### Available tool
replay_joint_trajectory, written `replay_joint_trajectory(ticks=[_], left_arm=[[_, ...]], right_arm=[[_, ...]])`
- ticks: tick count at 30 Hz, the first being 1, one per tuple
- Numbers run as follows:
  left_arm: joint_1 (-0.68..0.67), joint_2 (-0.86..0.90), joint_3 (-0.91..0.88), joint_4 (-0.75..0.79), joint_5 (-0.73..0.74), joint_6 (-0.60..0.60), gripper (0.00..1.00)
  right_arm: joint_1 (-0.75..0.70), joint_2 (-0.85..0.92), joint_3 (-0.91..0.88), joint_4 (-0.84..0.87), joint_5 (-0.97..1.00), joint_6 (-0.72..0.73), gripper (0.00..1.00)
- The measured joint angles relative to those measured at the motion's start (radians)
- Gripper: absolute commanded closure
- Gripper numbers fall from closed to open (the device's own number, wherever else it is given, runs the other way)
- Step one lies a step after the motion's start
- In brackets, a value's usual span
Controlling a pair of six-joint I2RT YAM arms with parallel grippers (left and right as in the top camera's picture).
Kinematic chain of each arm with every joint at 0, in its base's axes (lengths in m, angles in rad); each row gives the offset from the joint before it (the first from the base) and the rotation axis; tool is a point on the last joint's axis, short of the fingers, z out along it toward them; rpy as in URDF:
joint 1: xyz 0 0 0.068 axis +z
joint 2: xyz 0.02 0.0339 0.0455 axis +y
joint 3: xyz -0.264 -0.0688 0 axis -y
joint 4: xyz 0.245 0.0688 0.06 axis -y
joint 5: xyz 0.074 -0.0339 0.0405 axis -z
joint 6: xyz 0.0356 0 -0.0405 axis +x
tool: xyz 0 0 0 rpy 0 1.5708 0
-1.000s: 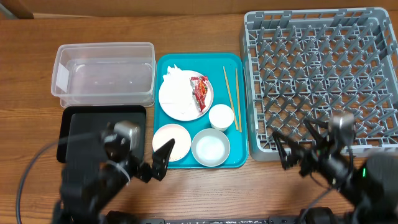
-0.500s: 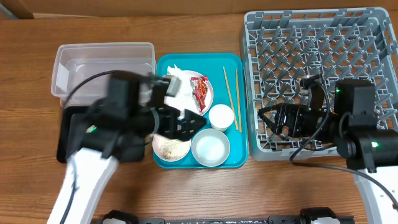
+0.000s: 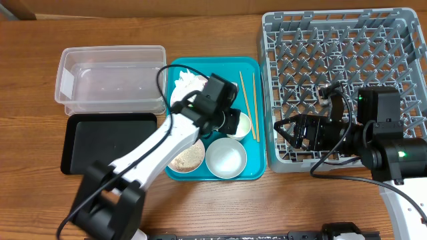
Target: Sort waste into correct bins and load items into the dishwasher
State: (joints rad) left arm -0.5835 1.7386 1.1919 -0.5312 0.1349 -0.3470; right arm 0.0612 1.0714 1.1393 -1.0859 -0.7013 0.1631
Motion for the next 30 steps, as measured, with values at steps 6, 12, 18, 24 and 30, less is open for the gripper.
replay_joint_trajectory(ticks=[6,12,18,24,30], left_arm=[[0.002,0.053,0.000,-0.014,-0.023,-0.025,0.96],[0.048,-0.010,0.024,-0.088,-0.011,-0.093,0.96],[0.207,-0.227,0.051,-0.134,0.177,-0.121,0.96],[0.390,-0.291,0.065,-0.122,0.686,-0.058,0.96],[0.434,-0.285,0.064,-0.123,1.141,0.011,0.96]], right_arm=[[0.000,0.000,0.000,-0.006,-0.006,0.000,0.10],[0.000,0.000,0.000,-0.006,-0.005,-0.003,0.10],[0.000,0.000,0.000,0.008,-0.010,-0.003,0.10],[0.051,0.000,0.000,0.191,-0.113,-0.006,0.06],[0.230,0.000,0.000,0.379,-0.194,-0.006,0.02]])
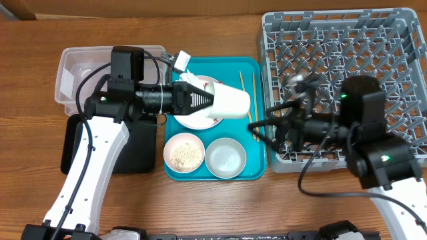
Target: Sort waste into correct bins and load items into the dishwasher
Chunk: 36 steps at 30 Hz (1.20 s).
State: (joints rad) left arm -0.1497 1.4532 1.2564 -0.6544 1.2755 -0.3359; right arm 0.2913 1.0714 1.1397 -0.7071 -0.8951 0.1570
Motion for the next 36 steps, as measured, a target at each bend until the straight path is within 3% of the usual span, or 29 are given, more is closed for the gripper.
replay_joint_trajectory(ticks=[3,7,22,32,33,36], left_arm=[[-0.001,0.000,0.000,0.000,0.127,0.019,0.96],[0.015,0.002,0.000,-0.001,0.184,0.030,0.96],[-0.019,0.005,0.000,-0.026,0.241,0.033,0.96],[-0.043,0.005,0.000,-0.027,0.266,0.056,0.96],[-0.048,0.005,0.000,-0.027,0.267,0.059,0.96],[-0.061,0.005,0.000,-0.027,0.266,0.059,0.96]], right_arm=[[0.083,-0.001,0.001,0.079,-0.010,0.001,0.02],[0.095,-0.008,0.001,0.140,-0.003,0.003,0.02],[0.113,-0.011,0.001,0.101,0.170,0.053,0.00],[0.095,-0.010,0.001,0.200,0.011,0.012,0.00],[0.095,-0.010,0.001,0.203,-0.002,0.011,0.03],[0.095,-0.010,0.001,0.203,-0.023,0.005,0.24]])
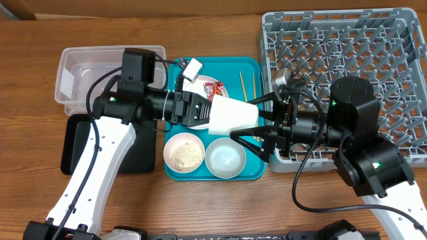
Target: Sort waste into correct bins and load items into the dishwasher
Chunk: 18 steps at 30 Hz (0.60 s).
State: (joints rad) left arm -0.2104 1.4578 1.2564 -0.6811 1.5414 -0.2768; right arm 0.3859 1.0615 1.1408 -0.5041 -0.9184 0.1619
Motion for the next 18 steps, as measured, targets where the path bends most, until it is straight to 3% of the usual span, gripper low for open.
replay_joint_trajectory(ticks=[1,3,6,8,11,18], left_arm=[[-0.005,0.000,0.000,0.000,-0.001,0.000,0.96],[-0.006,0.000,0.000,-0.001,0.003,0.001,0.92],[-0.006,0.000,0.000,0.000,-0.001,0.011,0.71],[-0.006,0.000,0.000,-0.001,-0.016,0.018,0.46],[-0.004,0.000,0.000,-0.003,-0.062,0.021,0.30],[0.035,0.000,0.000,-0.144,-0.382,0.023,0.29]], right_arm=[[0.000,0.000,0.000,-0.005,-0.005,0.002,0.32],[-0.002,0.000,0.000,-0.014,-0.009,0.004,0.36],[-0.008,0.001,0.000,-0.029,-0.016,0.002,0.36],[-0.019,0.001,0.000,-0.058,-0.009,0.001,0.36],[-0.069,-0.001,0.001,-0.109,0.014,0.002,0.36],[-0.297,-0.067,0.003,-0.357,0.214,0.045,0.40]])
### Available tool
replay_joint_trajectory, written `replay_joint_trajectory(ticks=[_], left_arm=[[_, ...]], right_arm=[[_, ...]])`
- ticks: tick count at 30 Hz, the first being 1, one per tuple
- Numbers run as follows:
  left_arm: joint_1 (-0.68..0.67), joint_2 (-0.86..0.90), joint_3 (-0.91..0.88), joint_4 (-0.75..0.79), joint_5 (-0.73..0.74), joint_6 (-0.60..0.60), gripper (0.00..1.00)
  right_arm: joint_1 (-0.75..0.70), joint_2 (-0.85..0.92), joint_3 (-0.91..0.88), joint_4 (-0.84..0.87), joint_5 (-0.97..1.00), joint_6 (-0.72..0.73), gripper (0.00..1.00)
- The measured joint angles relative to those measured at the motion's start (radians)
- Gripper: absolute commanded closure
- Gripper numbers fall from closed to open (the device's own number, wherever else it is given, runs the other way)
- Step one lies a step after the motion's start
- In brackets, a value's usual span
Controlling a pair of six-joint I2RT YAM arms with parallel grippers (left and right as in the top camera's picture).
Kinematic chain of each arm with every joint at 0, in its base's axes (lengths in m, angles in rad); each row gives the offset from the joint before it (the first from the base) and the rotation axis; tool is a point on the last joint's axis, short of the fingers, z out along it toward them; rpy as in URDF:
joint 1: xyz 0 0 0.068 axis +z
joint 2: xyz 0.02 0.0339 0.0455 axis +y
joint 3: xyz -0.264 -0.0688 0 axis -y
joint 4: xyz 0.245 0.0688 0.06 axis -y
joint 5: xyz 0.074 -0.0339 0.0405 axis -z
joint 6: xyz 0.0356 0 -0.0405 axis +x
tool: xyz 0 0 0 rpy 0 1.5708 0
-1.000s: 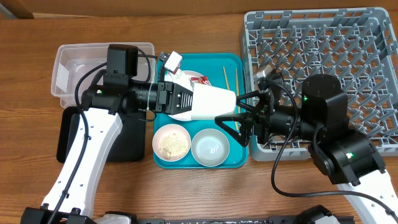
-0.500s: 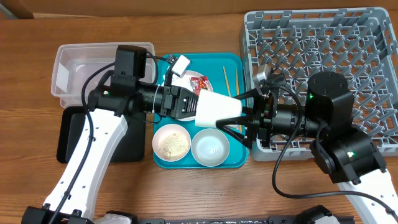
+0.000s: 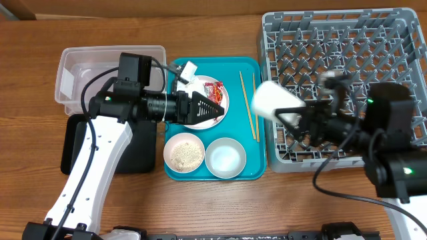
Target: Sort waste into correct bins and load items into the dishwasher
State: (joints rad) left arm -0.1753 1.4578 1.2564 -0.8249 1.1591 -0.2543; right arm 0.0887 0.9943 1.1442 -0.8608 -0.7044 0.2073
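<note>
A white cup (image 3: 273,100) lies on its side in the air over the seam between the teal tray (image 3: 259,163) and the grey dish rack (image 3: 347,47). My right gripper (image 3: 297,115) is shut on it from the right. My left gripper (image 3: 212,109) hangs empty over the white plate (image 3: 225,100), pointing right, and looks open. A red wrapper (image 3: 213,89) and a crumpled tissue (image 3: 189,69) lie on the plate. Two chopsticks (image 3: 248,107) rest on the tray, along with a bowl of crumbs (image 3: 185,152) and an empty white bowl (image 3: 225,158).
A clear plastic bin (image 3: 83,73) stands at the back left, with a flat black bin (image 3: 77,143) in front of it, partly under my left arm. The rack fills the right side; my right arm lies over its front edge.
The cup has passed from my left gripper to my right. The right gripper has moved right with it to the rack's left edge. My left gripper has drawn back slightly over the plate.
My left gripper was down at the cup on the tray while the right waited by the rack. It then held the cup sideways above the plate. The right gripper came to the cup's mouth over the bowls, and now it alone holds the cup.
</note>
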Motion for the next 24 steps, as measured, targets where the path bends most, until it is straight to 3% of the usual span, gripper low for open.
replay_joint_trajectory(ticks=[8,11,13,18,20,23,24], left_arm=[[-0.002,0.000,0.000,-0.108,-0.343,-0.001,0.24],[-0.013,0.000,0.000,-0.112,-0.404,0.000,0.23],[-0.022,0.000,0.000,-0.113,-0.432,0.000,0.23],[-0.021,0.000,0.000,-0.133,-0.467,0.000,0.23],[-0.021,0.000,0.000,-0.155,-0.480,0.003,0.23],[-0.021,0.000,0.000,-0.182,-0.493,0.009,0.23],[-0.021,0.000,0.000,-0.193,-0.503,0.016,0.23]], right_arm=[[-0.011,0.051,0.003,-0.304,0.407,0.162,0.44],[0.028,0.126,0.003,-0.347,0.483,0.208,0.42],[0.062,0.184,0.003,-0.367,0.517,0.233,0.35],[0.109,0.306,0.003,-0.382,0.585,0.274,0.35],[0.110,0.353,0.003,-0.394,0.606,0.291,0.30],[0.110,0.397,0.003,-0.400,0.620,0.300,0.06],[0.110,0.404,0.003,-0.398,0.620,0.303,0.04]])
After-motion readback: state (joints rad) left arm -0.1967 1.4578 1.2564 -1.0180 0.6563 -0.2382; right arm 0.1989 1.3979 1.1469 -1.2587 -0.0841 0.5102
